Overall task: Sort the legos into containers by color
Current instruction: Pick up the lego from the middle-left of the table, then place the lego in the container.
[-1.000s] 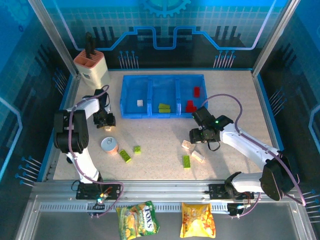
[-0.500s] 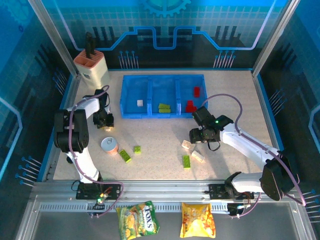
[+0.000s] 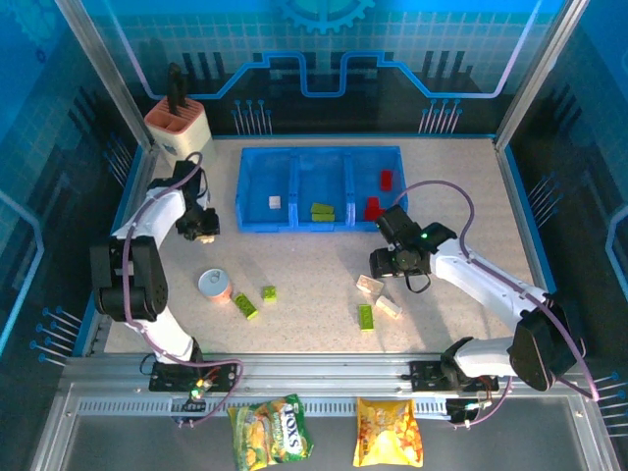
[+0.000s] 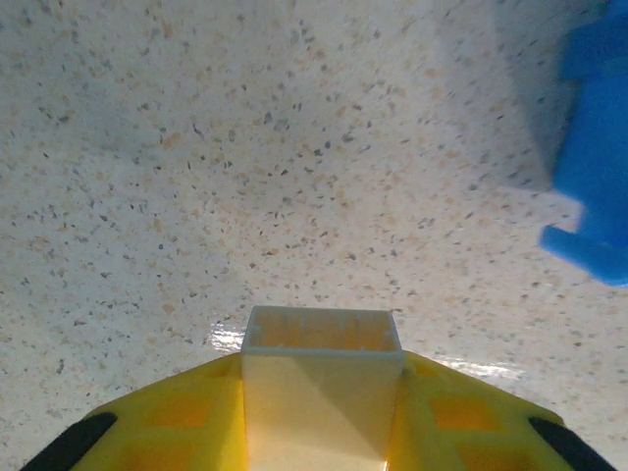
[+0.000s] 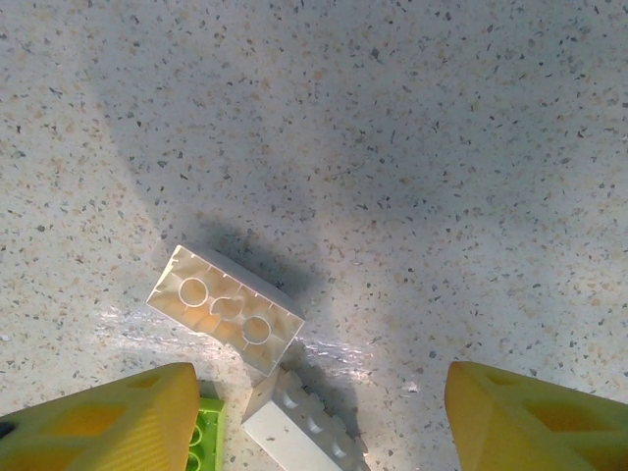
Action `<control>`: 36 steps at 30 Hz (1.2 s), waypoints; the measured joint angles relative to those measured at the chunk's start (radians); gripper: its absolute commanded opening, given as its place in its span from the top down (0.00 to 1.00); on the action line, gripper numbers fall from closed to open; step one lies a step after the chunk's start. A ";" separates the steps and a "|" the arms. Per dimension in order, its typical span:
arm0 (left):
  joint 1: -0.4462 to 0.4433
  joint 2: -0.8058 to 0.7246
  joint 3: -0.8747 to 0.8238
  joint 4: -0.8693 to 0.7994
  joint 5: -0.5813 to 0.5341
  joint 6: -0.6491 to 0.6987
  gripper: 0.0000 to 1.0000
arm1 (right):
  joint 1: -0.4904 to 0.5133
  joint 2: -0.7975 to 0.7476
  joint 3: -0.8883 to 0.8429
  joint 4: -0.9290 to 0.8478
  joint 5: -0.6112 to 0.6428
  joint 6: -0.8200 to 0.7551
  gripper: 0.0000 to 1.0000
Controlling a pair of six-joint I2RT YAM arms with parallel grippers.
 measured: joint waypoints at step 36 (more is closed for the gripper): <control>-0.331 0.506 0.691 -0.057 -0.055 -0.182 0.67 | 0.019 -0.130 -0.002 -0.131 0.049 0.073 0.32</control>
